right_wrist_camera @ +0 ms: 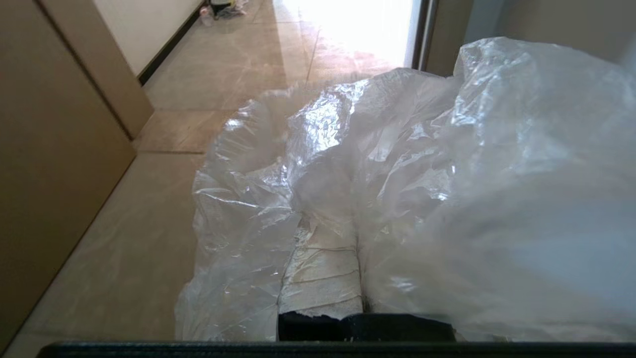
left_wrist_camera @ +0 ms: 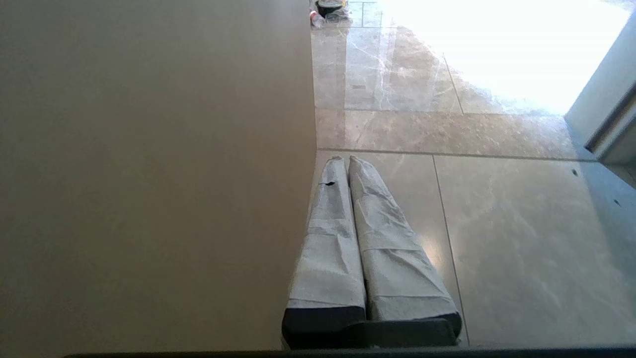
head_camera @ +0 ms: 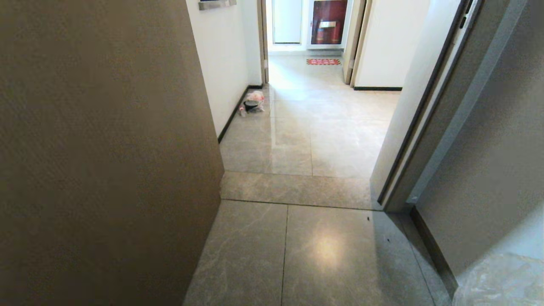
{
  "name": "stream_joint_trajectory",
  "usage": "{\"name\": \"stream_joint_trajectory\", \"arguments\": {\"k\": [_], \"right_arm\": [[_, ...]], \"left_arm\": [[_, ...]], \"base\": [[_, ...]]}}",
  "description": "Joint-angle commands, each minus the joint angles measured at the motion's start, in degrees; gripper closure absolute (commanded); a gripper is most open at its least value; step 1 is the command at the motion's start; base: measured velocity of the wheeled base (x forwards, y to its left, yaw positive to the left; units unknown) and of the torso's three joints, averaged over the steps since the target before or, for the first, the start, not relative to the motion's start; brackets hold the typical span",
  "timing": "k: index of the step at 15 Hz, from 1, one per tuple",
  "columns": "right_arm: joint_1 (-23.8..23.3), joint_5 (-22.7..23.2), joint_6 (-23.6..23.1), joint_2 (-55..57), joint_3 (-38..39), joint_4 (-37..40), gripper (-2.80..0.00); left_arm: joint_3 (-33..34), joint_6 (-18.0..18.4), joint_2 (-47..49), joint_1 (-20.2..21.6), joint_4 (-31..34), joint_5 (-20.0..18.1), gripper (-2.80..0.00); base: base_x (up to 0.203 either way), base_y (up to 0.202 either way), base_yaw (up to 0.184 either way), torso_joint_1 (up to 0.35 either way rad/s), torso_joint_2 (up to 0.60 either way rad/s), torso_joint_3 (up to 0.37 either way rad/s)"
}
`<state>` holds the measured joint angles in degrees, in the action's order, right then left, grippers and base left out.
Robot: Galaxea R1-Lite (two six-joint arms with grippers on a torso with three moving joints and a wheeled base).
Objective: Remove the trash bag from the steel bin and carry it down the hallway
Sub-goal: Put the trash bag at the door
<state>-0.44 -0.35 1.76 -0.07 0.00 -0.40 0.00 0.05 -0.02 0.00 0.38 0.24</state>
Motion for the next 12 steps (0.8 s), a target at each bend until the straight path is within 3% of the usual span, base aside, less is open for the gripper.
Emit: {"name": "stream_joint_trajectory", "arguments": {"k": [1,5,12], "right_arm": [[0.1,0.0,0.0,0.0,0.2,0.0,0.0],[0.0,0.0,0.0,0.0,0.2,0.0,0.0],[0.0,0.0,0.0,0.0,0.2,0.0,0.0]], "left_arm": [[0.0,0.0,-0.1,0.0,0.0,0.0,0.0],[0.0,0.0,-0.1,0.0,-0.1,0.0,0.0],[0.0,0.1,0.0,0.0,0.1,-0.1,0.0]], "base": [[0.194,0.0,0.002,0.007,0.0,0.002],[0.185,0.0,0.001,0.005,0.0,0.0],[0.009,0.0,0.0,0.0,0.0,0.0]]}}
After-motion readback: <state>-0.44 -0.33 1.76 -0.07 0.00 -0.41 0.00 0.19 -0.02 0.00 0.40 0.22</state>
